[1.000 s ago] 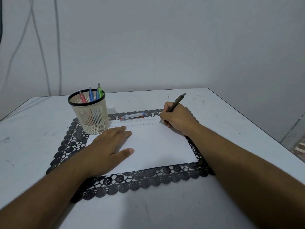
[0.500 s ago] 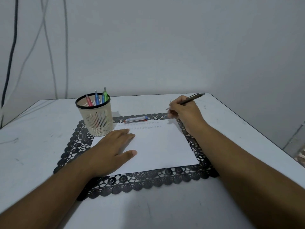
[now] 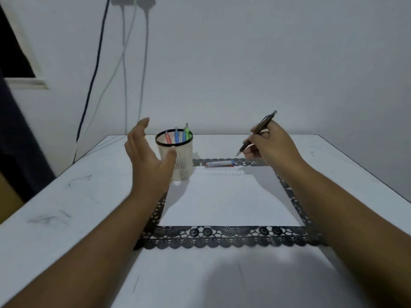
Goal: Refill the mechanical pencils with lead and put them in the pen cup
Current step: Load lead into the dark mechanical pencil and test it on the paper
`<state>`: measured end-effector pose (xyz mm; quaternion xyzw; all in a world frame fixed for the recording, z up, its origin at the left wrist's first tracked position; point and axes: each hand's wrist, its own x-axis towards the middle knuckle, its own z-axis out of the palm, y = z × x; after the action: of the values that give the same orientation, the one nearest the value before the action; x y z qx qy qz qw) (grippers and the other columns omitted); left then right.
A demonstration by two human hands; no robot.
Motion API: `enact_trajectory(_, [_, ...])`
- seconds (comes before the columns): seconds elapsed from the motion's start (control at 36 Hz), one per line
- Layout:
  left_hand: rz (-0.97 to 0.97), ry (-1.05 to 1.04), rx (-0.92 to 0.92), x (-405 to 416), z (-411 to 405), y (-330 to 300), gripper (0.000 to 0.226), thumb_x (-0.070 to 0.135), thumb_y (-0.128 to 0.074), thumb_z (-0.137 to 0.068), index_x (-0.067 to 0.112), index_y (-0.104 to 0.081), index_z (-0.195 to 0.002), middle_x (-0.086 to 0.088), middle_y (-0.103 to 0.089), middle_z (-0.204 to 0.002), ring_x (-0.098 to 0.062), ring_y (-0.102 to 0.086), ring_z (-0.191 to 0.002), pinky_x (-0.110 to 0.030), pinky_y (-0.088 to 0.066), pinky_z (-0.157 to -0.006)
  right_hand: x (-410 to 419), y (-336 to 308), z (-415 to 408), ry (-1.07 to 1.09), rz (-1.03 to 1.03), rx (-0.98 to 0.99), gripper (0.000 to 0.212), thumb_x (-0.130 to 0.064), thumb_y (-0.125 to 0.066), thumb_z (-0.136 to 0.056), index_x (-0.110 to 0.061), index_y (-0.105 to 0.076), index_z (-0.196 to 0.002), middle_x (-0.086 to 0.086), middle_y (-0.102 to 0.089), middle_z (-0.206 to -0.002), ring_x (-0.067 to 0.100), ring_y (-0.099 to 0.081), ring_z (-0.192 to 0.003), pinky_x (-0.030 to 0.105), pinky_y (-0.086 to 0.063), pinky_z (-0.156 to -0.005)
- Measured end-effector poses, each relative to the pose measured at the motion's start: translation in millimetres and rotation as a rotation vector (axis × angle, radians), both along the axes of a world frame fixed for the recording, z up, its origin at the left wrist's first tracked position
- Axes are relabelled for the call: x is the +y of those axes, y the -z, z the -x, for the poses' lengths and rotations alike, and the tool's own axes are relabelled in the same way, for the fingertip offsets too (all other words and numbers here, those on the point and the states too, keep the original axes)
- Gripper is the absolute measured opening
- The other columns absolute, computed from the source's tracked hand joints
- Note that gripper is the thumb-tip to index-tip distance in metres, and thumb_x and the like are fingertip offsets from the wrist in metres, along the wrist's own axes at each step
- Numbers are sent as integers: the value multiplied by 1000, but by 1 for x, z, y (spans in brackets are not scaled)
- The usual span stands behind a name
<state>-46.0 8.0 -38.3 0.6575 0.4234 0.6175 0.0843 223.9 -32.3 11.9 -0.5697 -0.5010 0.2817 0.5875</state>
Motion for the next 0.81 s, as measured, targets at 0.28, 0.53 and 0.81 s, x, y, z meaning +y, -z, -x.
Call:
enact_trajectory(0.28, [565,320,-32,29,15,15,135,29,-90,-76,38,15,-160,1,-29,-165,-11,-52,-128,-34,-44,-105,18,-53,89,-123,-264,-108,9,-15,-57,-104,-11,-65,-105,12,-71,-98,26,-75,-82,36,-65,-70])
enact_trajectory(0.53, [490,356,7,33,16,23,110,12,-83,-85,37,-7,-160,14,-52,-138,-12,-57,-126,-37,-51,-105,51,-54,130,-148,-378,-570,53,-5,-60,-92,-26,-43,-138,2,-61,-73,13,-59,-62,41,-57,-69])
enact_trajectory(0.81, [434,360,0,38,18,26,95,15,-85,-83,52,-23,-145,23,-56,-135,-4,-59,-123,-30,-53,-100,76,-34,140,-77,-168,-837,26,-17,-54,-96,-24,-64,-119,-3,-70,-94,20,-65,-85,32,-50,-68])
